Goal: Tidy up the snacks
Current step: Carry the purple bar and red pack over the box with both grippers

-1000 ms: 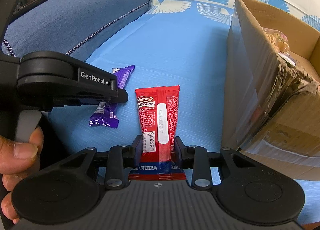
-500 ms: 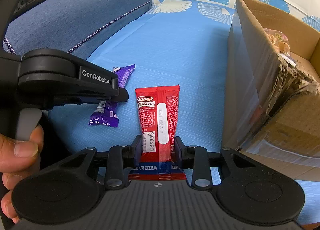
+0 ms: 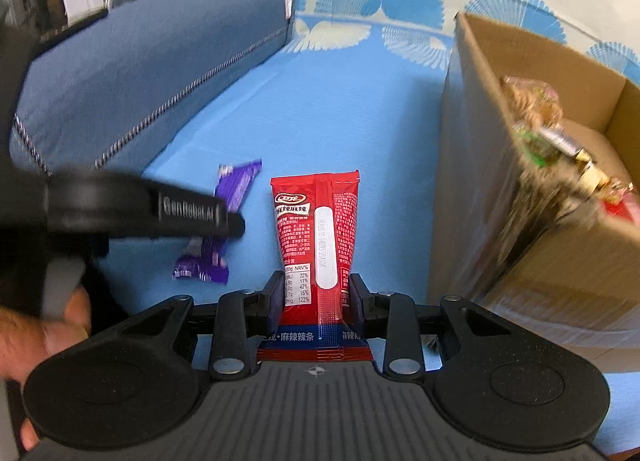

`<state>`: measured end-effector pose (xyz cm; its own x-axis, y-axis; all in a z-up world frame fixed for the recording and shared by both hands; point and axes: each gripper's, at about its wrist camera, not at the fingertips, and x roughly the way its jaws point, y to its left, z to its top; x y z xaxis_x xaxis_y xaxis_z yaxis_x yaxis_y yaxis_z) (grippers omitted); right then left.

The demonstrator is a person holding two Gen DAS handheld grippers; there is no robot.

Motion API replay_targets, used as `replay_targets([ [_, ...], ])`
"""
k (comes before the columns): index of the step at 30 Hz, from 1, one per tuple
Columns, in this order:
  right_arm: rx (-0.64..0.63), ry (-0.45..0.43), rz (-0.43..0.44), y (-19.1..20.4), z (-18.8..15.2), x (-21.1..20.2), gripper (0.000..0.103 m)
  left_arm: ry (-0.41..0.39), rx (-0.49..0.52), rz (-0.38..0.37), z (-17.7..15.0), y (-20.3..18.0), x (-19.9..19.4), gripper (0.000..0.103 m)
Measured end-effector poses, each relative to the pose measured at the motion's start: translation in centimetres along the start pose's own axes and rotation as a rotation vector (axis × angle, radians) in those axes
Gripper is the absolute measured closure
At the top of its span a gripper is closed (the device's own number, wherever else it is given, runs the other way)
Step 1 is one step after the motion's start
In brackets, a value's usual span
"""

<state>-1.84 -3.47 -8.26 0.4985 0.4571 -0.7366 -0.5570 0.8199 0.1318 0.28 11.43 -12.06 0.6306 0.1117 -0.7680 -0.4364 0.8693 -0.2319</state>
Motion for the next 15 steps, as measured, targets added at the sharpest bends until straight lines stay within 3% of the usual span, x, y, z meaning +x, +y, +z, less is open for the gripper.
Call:
replay_targets([
  [9,0.026,-0.129,0.026,-1.0,1.8,-3.2,0.069,-0.06,0.009,-0.017,0.2,0.0,-1.0,0.077],
  [15,0.034,-0.215,0.053,-1.2,2.7,-5.1,0.069,-0.096,-0.063,-0.058,1.3,0.9,-2.0,0.077],
])
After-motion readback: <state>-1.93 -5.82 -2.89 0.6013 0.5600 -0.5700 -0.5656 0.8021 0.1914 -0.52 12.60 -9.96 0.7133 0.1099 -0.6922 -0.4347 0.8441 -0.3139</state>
